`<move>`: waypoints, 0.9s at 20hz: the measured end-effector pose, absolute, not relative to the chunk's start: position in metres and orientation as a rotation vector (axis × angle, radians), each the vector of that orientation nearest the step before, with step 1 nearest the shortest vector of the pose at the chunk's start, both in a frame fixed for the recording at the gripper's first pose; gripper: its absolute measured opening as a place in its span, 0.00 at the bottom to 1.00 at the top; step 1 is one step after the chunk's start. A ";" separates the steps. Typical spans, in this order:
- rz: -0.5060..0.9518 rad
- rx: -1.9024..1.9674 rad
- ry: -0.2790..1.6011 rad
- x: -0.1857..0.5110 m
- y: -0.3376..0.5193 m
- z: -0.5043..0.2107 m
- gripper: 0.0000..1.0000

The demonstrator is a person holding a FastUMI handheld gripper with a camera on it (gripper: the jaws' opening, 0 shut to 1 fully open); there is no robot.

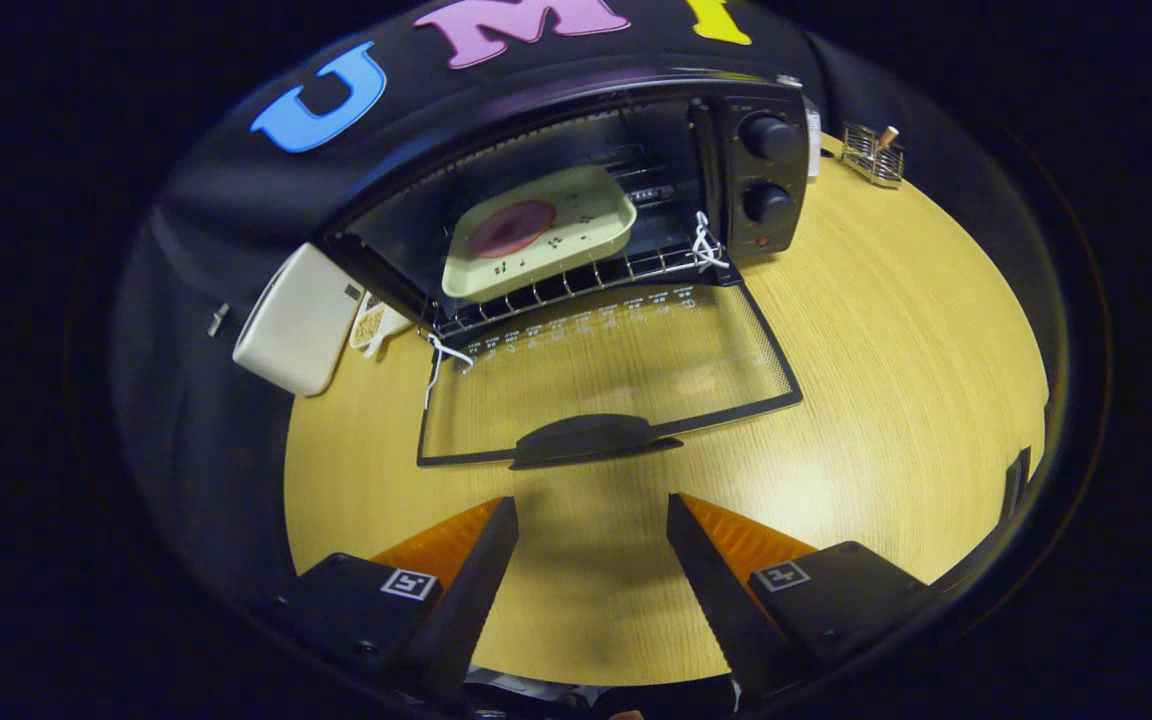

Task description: Open the toaster oven, put the food inside, and close the toaster oven door.

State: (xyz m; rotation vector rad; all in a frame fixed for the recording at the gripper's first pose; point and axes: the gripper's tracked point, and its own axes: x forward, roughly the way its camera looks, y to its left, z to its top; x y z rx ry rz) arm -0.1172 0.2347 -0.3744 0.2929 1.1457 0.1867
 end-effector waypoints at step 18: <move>0.113 0.046 1.092 -0.088 0.243 -0.413 0.98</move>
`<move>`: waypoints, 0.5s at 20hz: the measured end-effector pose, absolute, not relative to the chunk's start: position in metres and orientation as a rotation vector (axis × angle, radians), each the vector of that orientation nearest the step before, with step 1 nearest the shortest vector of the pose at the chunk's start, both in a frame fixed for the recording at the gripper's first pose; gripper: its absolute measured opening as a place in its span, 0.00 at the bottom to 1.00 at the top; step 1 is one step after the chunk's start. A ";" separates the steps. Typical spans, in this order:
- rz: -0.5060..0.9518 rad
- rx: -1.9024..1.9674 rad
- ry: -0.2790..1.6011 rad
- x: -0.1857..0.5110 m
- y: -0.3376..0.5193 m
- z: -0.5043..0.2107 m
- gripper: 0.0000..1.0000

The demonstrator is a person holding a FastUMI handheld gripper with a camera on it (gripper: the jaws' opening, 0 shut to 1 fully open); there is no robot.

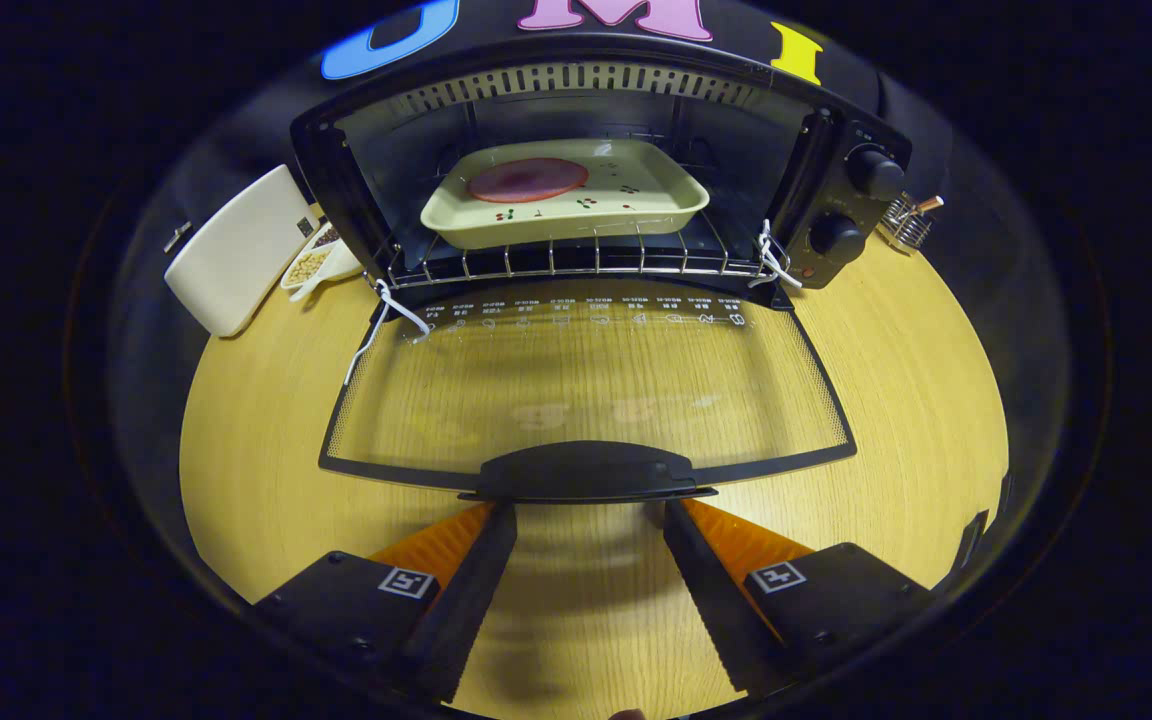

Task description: Open the toaster oven, put the food inside, and close the toaster oven door.

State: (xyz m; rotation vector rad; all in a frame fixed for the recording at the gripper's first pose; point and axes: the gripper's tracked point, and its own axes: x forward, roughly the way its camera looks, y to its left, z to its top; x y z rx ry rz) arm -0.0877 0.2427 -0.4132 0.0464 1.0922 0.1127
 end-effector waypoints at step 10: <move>0.158 0.114 0.931 -0.090 0.237 -0.353 0.97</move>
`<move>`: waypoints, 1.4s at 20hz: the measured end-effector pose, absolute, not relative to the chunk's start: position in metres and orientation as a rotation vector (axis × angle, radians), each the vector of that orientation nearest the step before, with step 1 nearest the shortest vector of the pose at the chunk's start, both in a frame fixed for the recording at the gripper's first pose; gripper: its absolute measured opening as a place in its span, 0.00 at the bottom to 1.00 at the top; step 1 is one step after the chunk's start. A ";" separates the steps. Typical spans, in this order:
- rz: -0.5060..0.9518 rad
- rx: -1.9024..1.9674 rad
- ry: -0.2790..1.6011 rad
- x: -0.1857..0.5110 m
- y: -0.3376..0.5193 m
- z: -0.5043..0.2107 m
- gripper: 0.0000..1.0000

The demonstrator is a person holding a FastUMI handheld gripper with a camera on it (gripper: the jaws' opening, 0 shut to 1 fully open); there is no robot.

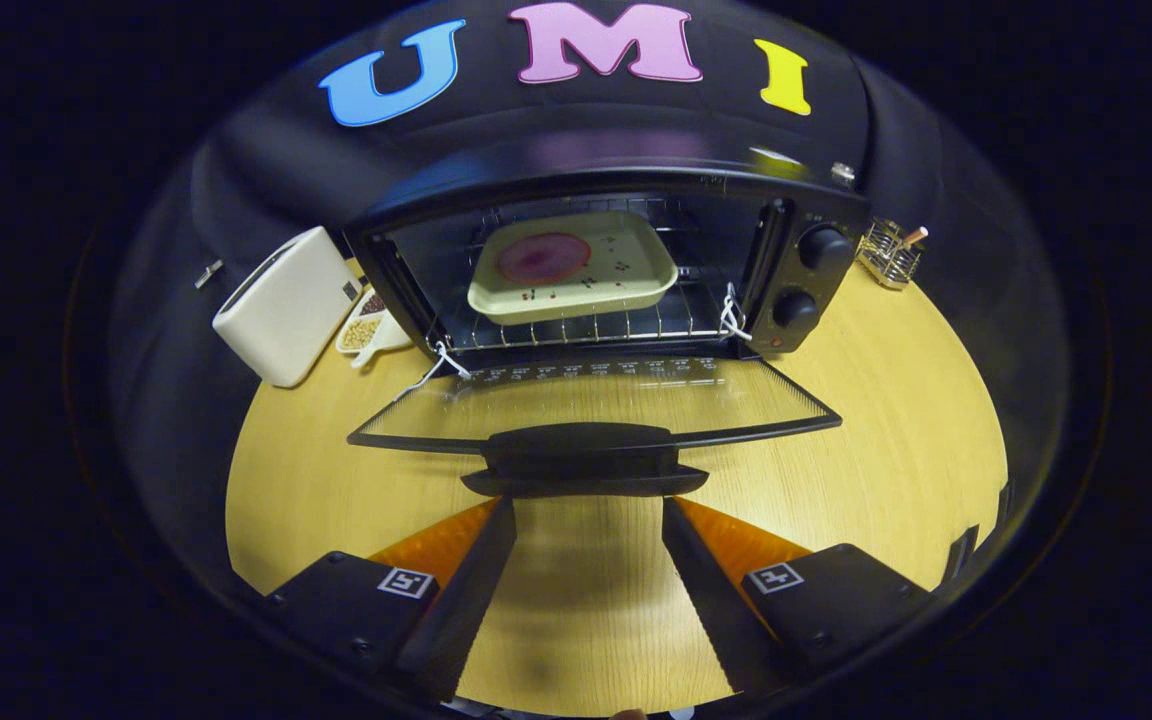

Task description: Open the toaster oven, put the food inside, and close the toaster oven door.

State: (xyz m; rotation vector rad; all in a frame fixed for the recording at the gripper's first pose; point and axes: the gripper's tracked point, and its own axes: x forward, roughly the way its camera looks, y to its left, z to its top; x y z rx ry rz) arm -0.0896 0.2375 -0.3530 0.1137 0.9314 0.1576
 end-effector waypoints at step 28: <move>0.216 0.002 0.350 -0.039 0.155 -0.122 0.98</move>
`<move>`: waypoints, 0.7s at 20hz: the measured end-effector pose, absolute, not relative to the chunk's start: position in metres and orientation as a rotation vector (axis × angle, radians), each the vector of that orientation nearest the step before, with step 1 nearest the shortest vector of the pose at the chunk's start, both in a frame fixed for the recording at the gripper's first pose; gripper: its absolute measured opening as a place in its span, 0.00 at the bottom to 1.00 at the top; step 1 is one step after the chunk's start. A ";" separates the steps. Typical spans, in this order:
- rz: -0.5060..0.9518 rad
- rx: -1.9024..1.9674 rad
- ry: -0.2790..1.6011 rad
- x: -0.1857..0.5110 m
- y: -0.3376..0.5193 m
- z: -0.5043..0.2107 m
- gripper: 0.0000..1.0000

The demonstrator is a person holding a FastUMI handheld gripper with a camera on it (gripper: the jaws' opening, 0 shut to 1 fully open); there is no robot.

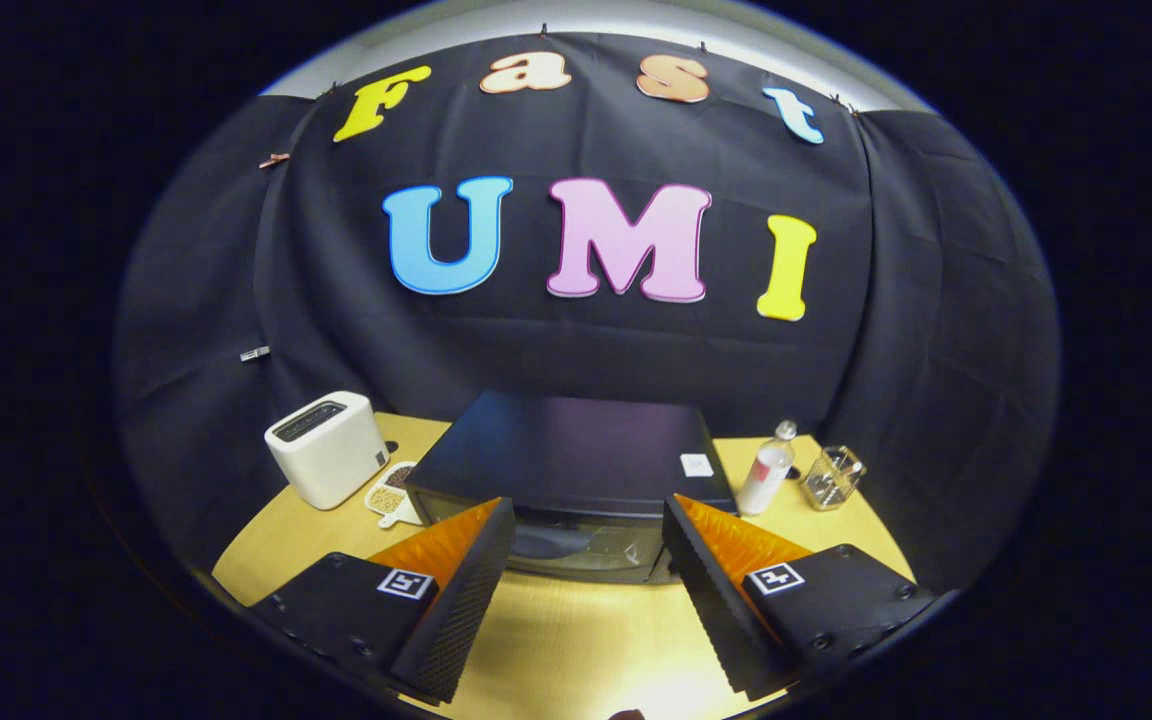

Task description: Open the toaster oven, put the food inside, and close the toaster oven door.

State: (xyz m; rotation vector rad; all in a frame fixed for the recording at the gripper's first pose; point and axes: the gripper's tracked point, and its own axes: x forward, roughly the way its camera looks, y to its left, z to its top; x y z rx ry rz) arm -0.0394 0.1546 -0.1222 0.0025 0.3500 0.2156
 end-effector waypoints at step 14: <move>0.140 0.027 0.147 -0.043 -0.004 -0.044 0.98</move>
